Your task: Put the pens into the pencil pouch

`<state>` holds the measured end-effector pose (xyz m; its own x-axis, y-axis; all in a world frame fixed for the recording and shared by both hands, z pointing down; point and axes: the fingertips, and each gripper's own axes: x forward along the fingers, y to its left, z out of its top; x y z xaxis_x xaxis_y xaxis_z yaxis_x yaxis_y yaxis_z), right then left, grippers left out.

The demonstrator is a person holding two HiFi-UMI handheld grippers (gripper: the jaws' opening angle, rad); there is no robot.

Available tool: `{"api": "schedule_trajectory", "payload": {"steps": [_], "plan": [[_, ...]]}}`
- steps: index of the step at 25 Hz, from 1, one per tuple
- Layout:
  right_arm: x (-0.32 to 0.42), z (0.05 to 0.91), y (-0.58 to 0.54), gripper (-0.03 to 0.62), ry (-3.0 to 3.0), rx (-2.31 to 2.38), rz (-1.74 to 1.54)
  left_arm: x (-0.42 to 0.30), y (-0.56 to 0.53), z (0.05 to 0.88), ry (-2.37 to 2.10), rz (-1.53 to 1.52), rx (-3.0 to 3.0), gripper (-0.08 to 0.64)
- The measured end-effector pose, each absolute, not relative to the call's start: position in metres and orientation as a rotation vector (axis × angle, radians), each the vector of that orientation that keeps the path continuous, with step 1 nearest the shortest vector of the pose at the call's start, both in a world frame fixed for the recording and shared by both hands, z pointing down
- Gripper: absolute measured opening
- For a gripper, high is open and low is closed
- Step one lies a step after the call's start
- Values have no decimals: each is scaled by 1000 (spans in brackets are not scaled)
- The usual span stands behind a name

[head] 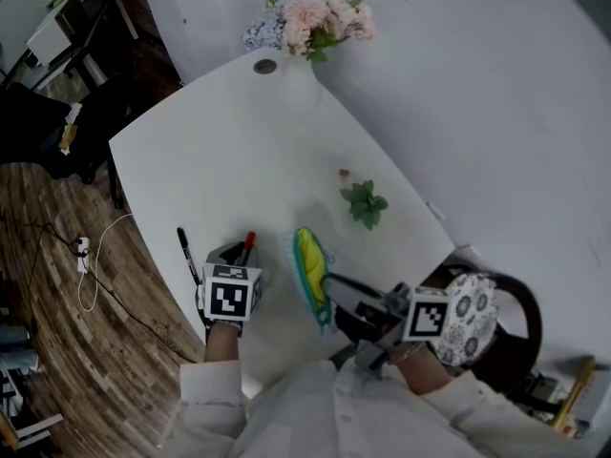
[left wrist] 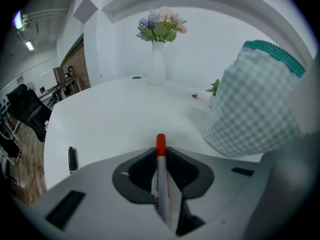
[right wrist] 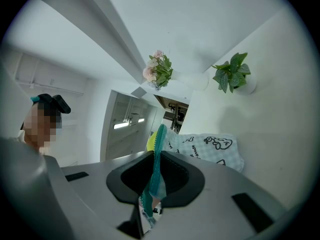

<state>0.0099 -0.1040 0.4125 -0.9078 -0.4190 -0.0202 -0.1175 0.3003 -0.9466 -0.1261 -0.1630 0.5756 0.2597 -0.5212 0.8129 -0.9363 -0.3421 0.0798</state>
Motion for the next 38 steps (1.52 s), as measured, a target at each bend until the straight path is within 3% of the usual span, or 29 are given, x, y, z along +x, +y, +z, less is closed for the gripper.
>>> {"api": "schedule_trajectory", "payload": {"steps": [25,38], "plan": [[2,396,-92,43,2370,-454,-1601,-83,-138,411,-1369,71,2326,66],[-5,390,-92,43,2386,-420,-1607,-67,-135,342,-1313,-138,2530,66]]}}
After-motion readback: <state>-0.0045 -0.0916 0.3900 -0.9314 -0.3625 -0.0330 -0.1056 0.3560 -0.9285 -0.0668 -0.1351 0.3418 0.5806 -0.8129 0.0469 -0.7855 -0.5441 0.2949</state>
